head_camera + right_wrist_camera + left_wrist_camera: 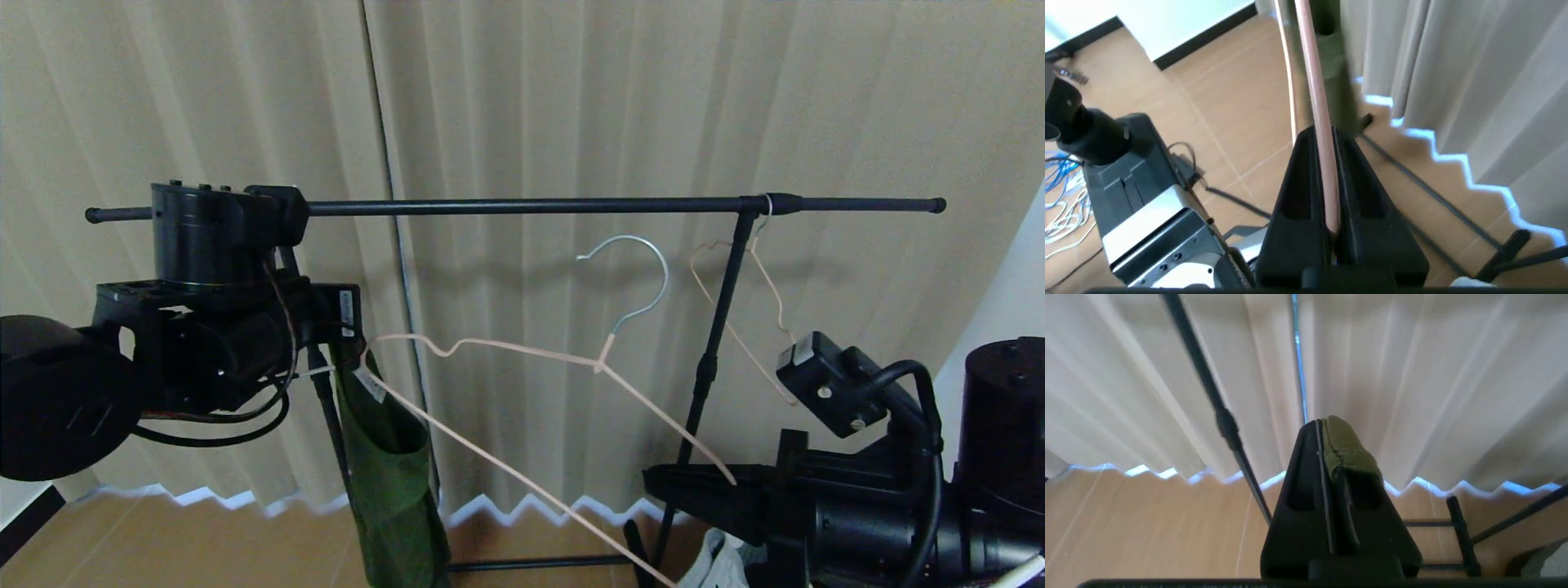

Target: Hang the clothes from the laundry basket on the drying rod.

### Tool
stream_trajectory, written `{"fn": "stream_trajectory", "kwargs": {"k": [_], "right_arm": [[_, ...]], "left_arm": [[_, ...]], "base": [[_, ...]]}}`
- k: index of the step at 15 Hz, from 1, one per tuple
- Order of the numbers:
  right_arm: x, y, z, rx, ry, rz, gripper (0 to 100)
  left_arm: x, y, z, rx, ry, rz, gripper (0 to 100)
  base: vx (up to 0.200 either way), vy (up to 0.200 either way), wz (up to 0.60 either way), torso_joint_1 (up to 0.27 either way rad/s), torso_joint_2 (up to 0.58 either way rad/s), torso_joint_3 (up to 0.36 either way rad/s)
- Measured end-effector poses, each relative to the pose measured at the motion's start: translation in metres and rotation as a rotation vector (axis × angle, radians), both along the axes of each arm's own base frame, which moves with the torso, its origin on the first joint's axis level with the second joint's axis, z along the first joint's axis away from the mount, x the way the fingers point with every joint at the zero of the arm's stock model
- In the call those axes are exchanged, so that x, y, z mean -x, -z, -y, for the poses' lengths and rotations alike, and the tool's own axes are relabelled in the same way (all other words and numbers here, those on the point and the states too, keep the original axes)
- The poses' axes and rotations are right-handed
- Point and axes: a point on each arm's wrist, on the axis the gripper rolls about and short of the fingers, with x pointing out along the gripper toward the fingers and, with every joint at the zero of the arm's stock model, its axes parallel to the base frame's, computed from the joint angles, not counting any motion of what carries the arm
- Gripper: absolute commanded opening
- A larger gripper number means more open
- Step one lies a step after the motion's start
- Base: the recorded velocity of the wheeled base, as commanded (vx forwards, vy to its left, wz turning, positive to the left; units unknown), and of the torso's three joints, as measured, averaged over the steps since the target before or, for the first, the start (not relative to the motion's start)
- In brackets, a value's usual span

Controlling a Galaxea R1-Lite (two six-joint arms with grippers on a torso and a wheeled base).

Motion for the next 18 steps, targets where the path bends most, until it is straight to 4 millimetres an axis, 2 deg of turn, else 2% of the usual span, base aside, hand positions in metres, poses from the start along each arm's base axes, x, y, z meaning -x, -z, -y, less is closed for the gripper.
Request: {"fn": "stream_trajectory", "kwargs": {"k": [3, 9, 18], "right_arm": [[-0.006, 0.0, -0.011, 0.005, -0.013, -0.005, 0], [-0.023, -0.001, -0.029, 0.0, -0.005, 0.009, 0], [-0.046, 0.009, -0.048, 0.024, 0.057, 0.022, 0]], "left_arm": [[-0.004, 0.005, 0.003, -0.007, 0.002, -0.015, 0], [-0.001, 0.005, 0.004, -0.01, 0.009, -0.018, 0], [0.005, 0.004, 0.005, -0.037, -0.03, -0.02, 0]], "base": [[0.0, 0.0, 0.0, 0.0, 0.0, 0.0], [0.0, 0.0, 0.0, 0.0, 0.0, 0.0], [0.0, 0.0, 0.0, 0.0, 0.0, 0.0]]}}
